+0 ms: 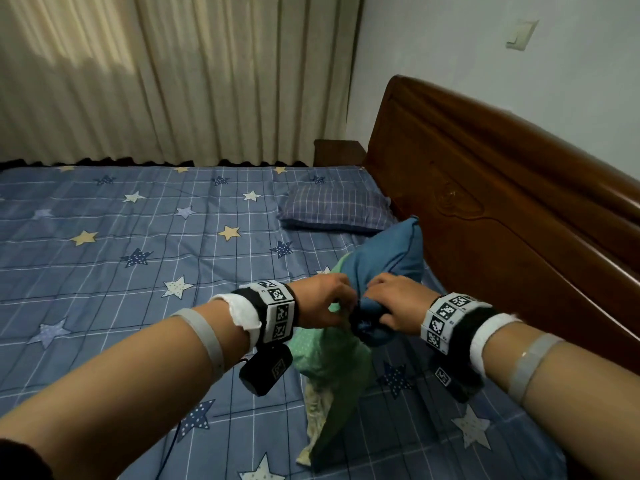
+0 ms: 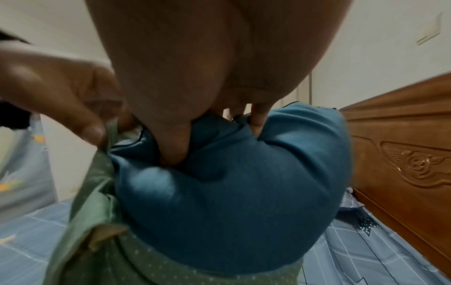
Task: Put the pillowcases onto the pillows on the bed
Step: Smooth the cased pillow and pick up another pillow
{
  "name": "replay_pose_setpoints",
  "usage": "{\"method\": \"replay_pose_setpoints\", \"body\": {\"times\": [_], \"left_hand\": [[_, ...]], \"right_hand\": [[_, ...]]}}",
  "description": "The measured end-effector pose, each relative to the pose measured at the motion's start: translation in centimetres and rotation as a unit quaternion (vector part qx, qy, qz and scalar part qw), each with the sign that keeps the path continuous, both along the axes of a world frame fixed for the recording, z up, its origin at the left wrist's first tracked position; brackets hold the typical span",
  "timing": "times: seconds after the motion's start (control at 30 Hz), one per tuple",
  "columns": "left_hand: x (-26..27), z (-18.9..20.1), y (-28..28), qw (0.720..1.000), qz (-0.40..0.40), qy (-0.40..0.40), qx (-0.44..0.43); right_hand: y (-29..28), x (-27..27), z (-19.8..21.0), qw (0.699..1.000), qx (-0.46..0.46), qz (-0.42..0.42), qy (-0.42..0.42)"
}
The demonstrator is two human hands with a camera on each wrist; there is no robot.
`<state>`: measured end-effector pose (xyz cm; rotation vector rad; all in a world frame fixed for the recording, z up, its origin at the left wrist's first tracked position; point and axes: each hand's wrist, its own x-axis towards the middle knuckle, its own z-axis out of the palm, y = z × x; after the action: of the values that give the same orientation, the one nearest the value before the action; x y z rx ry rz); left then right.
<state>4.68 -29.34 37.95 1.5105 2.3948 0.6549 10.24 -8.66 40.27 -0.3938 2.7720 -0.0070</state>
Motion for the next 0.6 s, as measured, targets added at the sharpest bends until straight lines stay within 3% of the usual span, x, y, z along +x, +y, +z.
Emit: {"method": "replay_pose_setpoints", "body": {"times": [0.2,0.33,0.47,0.6], "left_hand": [[1.6,1.3,0.4,0.998,-0.052,0.014,0.016],[2.3,1.7,0.5,0.995,-0.086,0.046,0.033],[1.9,1.6,-0.7,0.992,-0.030,0.126,-0.003],[1.8,1.7,-1.2,0.984,0.098,0.145,-0.043]], "right_hand": [[-2.1,-1.3,-2.9,0.996,0.088,0.025,-0.002],[-3.5,-2.3,-3.5,0.997,0.050,-0.052,-0.032],[-4.0,-2.2,-3.3,0.989,-0.071,-0.125,-0.017],[-4.9,-2.2,-3.1,0.976,-0.207,-0.067,-0.003]]}}
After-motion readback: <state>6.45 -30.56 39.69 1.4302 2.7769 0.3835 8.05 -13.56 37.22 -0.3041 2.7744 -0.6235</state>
